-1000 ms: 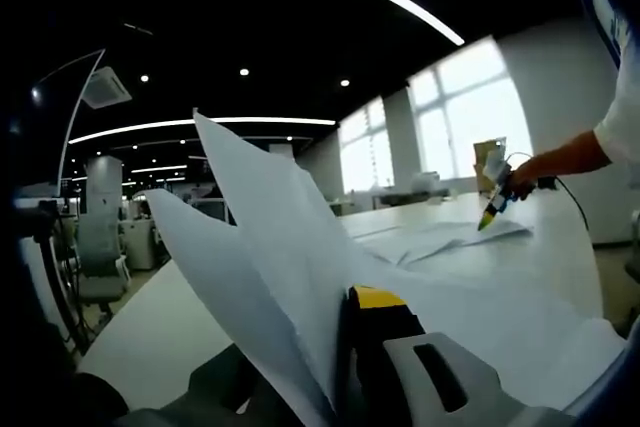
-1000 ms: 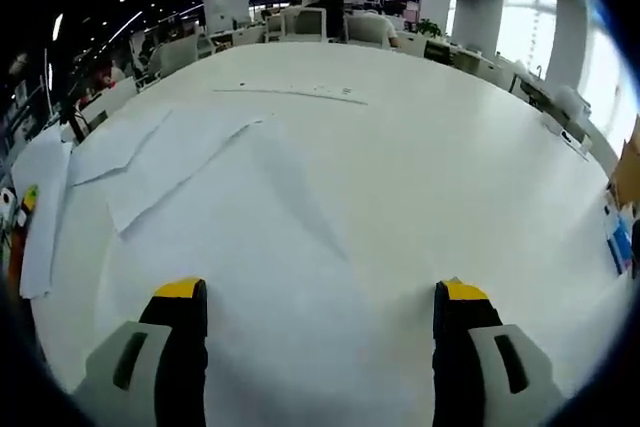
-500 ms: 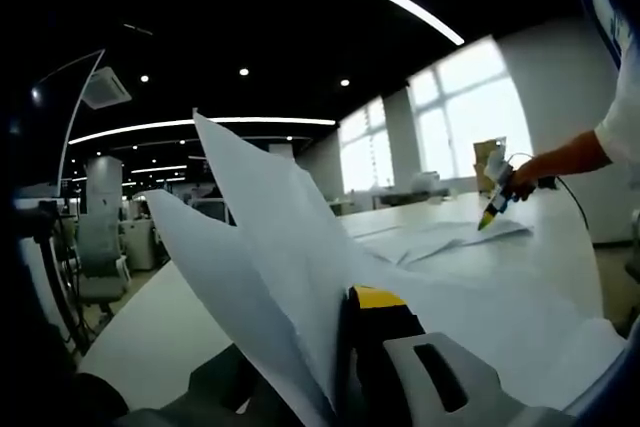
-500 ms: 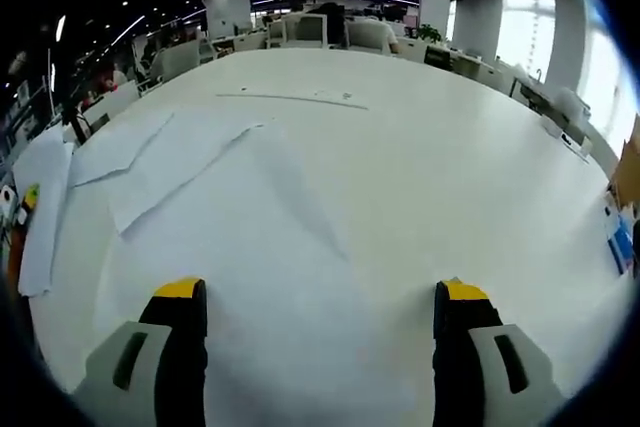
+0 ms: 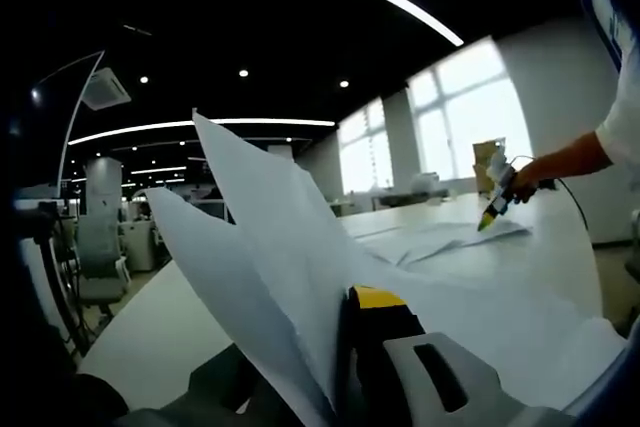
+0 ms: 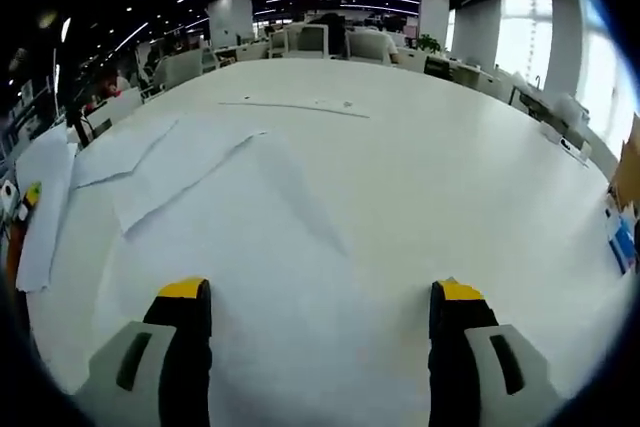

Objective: Organize the stack of printing papers by aligning and flattening the scattered papers on the table

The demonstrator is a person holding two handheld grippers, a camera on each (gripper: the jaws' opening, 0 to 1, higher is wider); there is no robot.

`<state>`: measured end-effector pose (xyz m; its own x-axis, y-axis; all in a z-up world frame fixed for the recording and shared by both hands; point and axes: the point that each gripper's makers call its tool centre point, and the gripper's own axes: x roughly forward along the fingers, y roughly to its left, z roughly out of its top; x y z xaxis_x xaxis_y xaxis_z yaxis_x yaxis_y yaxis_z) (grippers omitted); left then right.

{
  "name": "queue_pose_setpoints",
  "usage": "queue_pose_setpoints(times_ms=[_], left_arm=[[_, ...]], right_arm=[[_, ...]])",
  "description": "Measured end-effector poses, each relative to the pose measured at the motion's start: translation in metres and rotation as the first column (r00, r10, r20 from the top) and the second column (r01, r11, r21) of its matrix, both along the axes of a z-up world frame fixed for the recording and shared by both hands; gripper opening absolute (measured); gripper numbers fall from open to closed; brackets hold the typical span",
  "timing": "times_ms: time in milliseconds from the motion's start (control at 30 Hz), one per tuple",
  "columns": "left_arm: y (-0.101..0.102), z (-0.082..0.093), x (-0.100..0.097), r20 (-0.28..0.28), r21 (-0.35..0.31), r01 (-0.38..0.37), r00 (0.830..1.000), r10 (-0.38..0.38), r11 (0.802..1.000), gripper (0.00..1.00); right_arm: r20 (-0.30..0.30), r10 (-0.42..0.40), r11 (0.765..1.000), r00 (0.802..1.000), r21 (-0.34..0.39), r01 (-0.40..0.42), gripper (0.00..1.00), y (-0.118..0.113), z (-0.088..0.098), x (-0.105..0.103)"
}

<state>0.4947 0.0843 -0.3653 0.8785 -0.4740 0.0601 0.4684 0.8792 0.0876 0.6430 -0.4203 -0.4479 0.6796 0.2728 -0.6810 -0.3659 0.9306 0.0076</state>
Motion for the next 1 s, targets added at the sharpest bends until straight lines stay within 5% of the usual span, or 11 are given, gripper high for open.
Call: queue_pose_setpoints(times_ms=[533, 1000], left_arm=[[0.000, -0.001, 0.001, 0.000, 0.003, 0.001, 1.000, -0.001, 1.000, 0.09], [0.002, 0.000, 0.001, 0.002, -0.001, 0.006, 1.000, -0.006, 1.000, 0.09]], right_arm=[[0.024, 0.032, 0.999, 0.999, 0.007, -0.033, 0.56, 0.007, -0.003, -0.002], [0.026, 0.071, 0.997, 0.997, 0.010, -0.072, 0.51, 0.016, 0.000, -0.006]])
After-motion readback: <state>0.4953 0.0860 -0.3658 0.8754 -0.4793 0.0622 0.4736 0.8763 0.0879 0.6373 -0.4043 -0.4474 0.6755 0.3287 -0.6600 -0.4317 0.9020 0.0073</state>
